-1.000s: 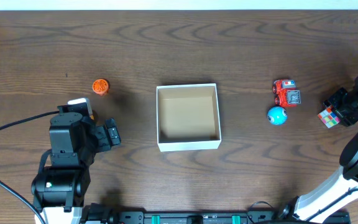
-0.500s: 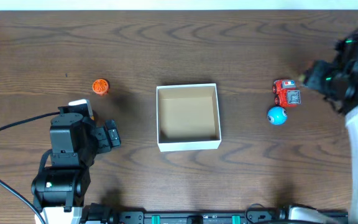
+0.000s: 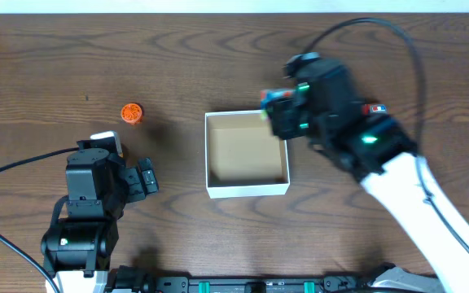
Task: Pack container
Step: 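Carry the Rubik's cube with the right gripper over the white box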
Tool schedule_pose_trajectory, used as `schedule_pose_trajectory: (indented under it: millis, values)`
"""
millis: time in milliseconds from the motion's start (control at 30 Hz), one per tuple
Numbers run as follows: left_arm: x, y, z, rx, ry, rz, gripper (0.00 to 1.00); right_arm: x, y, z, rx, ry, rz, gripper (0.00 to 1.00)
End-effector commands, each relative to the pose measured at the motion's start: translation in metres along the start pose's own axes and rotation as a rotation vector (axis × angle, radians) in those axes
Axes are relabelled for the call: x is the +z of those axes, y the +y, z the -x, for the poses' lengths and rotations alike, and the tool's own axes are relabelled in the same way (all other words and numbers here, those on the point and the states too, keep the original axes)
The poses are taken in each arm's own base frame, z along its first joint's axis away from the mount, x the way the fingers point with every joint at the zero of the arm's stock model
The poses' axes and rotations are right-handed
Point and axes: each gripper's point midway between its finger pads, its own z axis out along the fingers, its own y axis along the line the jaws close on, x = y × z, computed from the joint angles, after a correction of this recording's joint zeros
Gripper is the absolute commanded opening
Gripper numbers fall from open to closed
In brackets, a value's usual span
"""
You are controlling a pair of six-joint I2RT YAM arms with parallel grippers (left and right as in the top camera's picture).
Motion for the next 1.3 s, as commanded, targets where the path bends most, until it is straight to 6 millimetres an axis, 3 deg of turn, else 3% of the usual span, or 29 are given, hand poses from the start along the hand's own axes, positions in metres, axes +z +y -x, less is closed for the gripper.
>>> schedule_pose_trajectory:
  millis: [0,233,533,567,667,933,1067,1133,1267]
  values:
    - [-0.005,-0.001,0.007,0.006,-0.02,0.002,0.98,0.03,0.002,-0.015,0.08,0.03,-0.113,0.01]
    - [-0.005,-0.001,0.007,0.006,-0.02,0.002,0.98,0.089,0.002,-0.062,0.158,0.192,-0.198,0.01]
    - [-0.005,0.0,0.002,0.008,-0.001,0.006,0.98,0.125,-0.02,-0.087,0.226,0.263,-0.303,0.04]
    - [-0.005,0.0,0.002,0.008,-0.001,0.006,0.98,0.128,-0.022,-0.091,0.214,0.275,-0.308,0.09]
    - [-0.005,0.0,0.002,0.007,-0.001,0.006,0.98,0.135,-0.022,-0.099,0.176,0.304,-0.312,0.38]
    - [-0.005,0.0,0.002,0.008,-0.001,0.006,0.98,0.136,-0.025,-0.097,0.175,0.298,-0.316,0.63]
    - [-0.005,0.0,0.002,0.007,0.0,0.006,0.98,0.136,-0.027,-0.095,0.154,0.299,-0.313,0.88]
    - [-0.005,0.0,0.002,0.007,-0.001,0.006,0.98,0.136,-0.027,-0.095,0.143,0.301,-0.311,0.94]
    - [-0.005,0.0,0.002,0.008,-0.001,0.006,0.98,0.136,-0.027,-0.094,0.139,0.296,-0.312,0.88]
